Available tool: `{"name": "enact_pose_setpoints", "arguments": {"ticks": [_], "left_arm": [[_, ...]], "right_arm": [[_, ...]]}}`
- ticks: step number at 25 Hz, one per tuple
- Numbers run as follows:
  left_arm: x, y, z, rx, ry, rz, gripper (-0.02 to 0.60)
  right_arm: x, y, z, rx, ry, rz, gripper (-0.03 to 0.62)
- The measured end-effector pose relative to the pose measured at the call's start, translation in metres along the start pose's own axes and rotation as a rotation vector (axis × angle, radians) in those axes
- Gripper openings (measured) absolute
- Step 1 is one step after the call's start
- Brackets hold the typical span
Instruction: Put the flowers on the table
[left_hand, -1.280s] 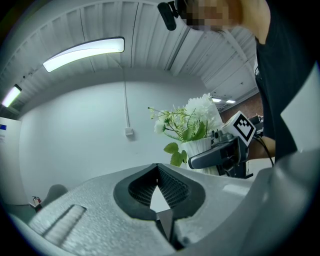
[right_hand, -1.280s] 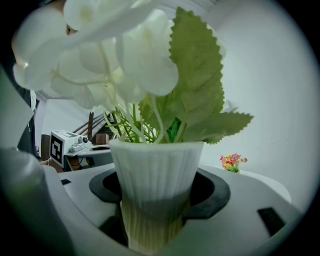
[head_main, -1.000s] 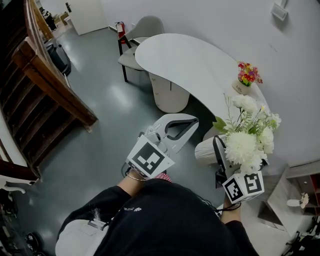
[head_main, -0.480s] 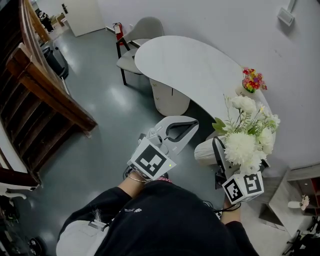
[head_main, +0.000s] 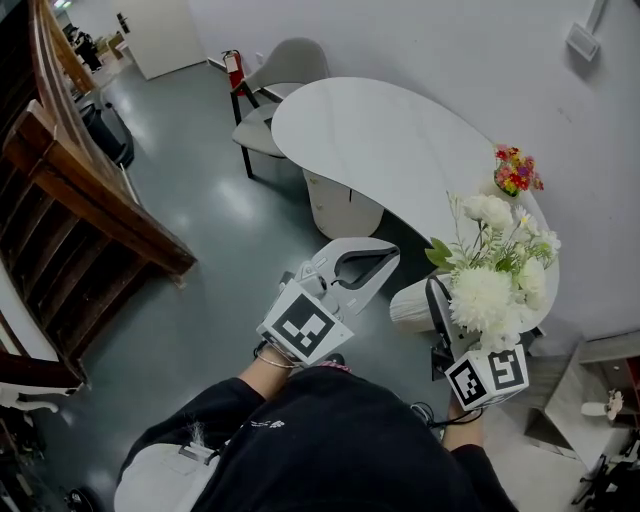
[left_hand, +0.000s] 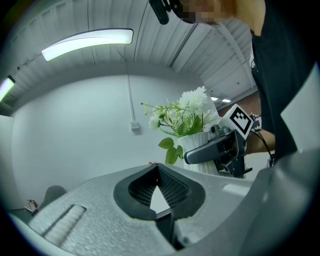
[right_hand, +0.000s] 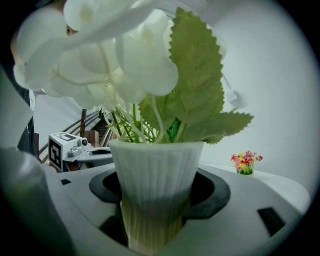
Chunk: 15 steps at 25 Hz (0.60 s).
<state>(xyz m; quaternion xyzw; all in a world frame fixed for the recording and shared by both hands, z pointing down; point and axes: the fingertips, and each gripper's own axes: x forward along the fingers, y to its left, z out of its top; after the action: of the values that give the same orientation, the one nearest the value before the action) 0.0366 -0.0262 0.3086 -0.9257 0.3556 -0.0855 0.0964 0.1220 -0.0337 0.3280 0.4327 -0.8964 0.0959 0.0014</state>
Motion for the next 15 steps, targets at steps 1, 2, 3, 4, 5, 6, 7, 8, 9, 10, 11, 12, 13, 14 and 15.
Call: {"name": "enact_pose_setpoints", "arguments": {"ticks": [1, 2, 3, 4, 5, 6, 7, 8, 9, 10, 11, 12, 13, 14, 15], "left_arm": [[-0.001, 0.003, -0.001, -0.004, -0.006, -0.004, -0.002], [-0.002, 0.005, -0.002, -0.003, -0.005, -0.008, -0.002], [-0.003, 0.009, -0.004, -0.001, -0.003, -0.01, -0.002], [-0.004, 0.015, -0.006, -0.001, -0.004, -0.009, -0.002], [-0.006, 0.02, -0.008, -0.004, -0.007, -0.008, -0.002], [-0.006, 0.023, -0.01, -0.009, -0.007, -0.007, -0.002], [-0.006, 0.025, -0.011, -0.015, -0.007, -0.006, -0.002], [-0.005, 0.027, -0.012, -0.022, -0.009, -0.004, -0.002], [-0.005, 0.028, -0.013, -0.028, -0.012, -0.001, -0.002], [-0.005, 0.03, -0.014, -0.033, -0.014, 0.001, -0.002], [-0.005, 0.032, -0.015, -0.038, -0.015, 0.003, -0.002], [-0.005, 0.034, -0.016, -0.042, -0.017, 0.006, -0.002], [-0.006, 0.036, -0.016, -0.049, -0.019, 0.01, -0.002], [-0.005, 0.038, -0.016, -0.054, -0.021, 0.014, -0.002], [-0.004, 0.04, -0.016, -0.057, -0.023, 0.019, -0.002]], "right_arm": [[0.003, 0.001, 0.0, -0.001, 0.003, -0.004, 0.342], [0.006, 0.001, 0.0, -0.002, 0.006, -0.006, 0.342], [0.01, 0.003, 0.0, -0.003, 0.009, -0.008, 0.342], [0.015, 0.005, -0.001, -0.004, 0.012, -0.009, 0.342], [0.02, 0.006, -0.001, -0.005, 0.016, -0.01, 0.342], [0.024, 0.007, -0.001, -0.008, 0.019, -0.01, 0.342], [0.026, 0.006, 0.0, -0.011, 0.021, -0.011, 0.342], [0.028, 0.006, 0.001, -0.013, 0.023, -0.012, 0.342], [0.03, 0.005, 0.002, -0.015, 0.023, -0.011, 0.342], [0.032, 0.005, 0.003, -0.016, 0.024, -0.01, 0.342], [0.034, 0.004, 0.003, -0.016, 0.025, -0.007, 0.342], [0.037, 0.005, 0.004, -0.017, 0.026, -0.003, 0.342], [0.039, 0.005, 0.004, -0.018, 0.027, 0.0, 0.342], [0.041, 0.004, 0.004, -0.019, 0.028, 0.003, 0.342], [0.043, 0.002, 0.005, -0.02, 0.029, 0.006, 0.342]]}}
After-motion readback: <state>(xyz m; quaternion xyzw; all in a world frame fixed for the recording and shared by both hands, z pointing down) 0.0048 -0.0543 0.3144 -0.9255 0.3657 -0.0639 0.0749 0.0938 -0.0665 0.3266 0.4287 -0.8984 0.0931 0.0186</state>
